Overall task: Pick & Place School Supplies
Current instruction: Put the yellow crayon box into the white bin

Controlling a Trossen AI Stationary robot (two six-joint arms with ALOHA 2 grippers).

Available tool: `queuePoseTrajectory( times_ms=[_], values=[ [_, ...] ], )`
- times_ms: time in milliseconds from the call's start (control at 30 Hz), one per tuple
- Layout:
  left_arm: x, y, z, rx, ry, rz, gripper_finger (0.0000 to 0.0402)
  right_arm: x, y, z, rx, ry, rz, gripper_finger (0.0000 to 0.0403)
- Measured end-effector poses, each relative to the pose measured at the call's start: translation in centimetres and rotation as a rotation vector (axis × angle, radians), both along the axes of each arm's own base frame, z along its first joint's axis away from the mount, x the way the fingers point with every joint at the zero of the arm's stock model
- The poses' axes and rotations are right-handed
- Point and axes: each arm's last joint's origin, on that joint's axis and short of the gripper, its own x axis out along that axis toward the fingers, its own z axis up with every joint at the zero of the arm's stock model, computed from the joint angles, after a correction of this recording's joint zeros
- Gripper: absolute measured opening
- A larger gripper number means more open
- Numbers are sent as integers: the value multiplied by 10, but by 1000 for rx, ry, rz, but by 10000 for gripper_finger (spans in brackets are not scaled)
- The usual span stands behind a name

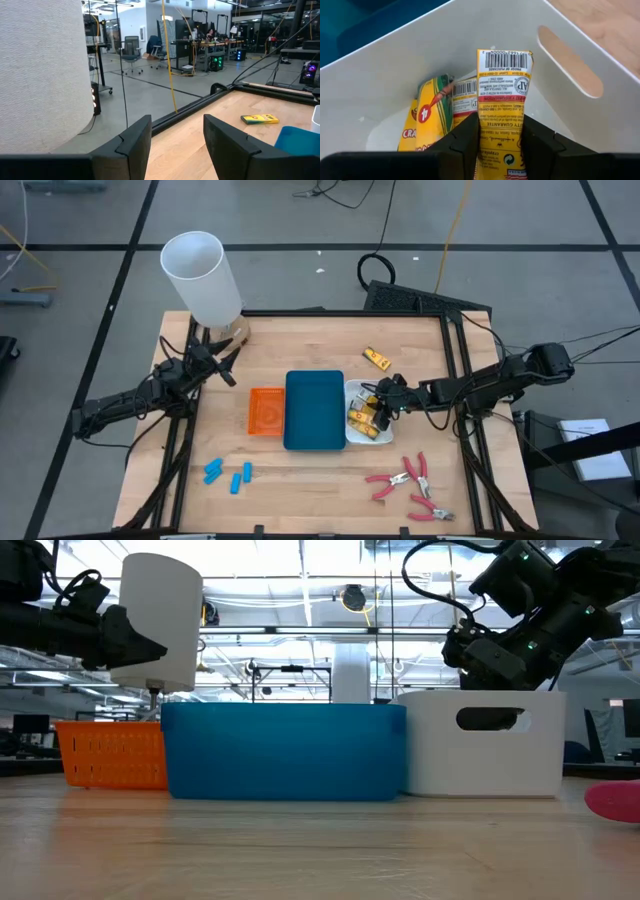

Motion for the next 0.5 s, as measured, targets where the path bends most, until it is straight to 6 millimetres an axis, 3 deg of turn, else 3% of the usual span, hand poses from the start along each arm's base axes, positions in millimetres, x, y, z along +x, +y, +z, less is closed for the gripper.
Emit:
queuePoseTrajectory(
  times_ms=[500],
  values=[
    [0,0,0,0,0,0,182,0,0,0,0,-2,1,118]
  ],
)
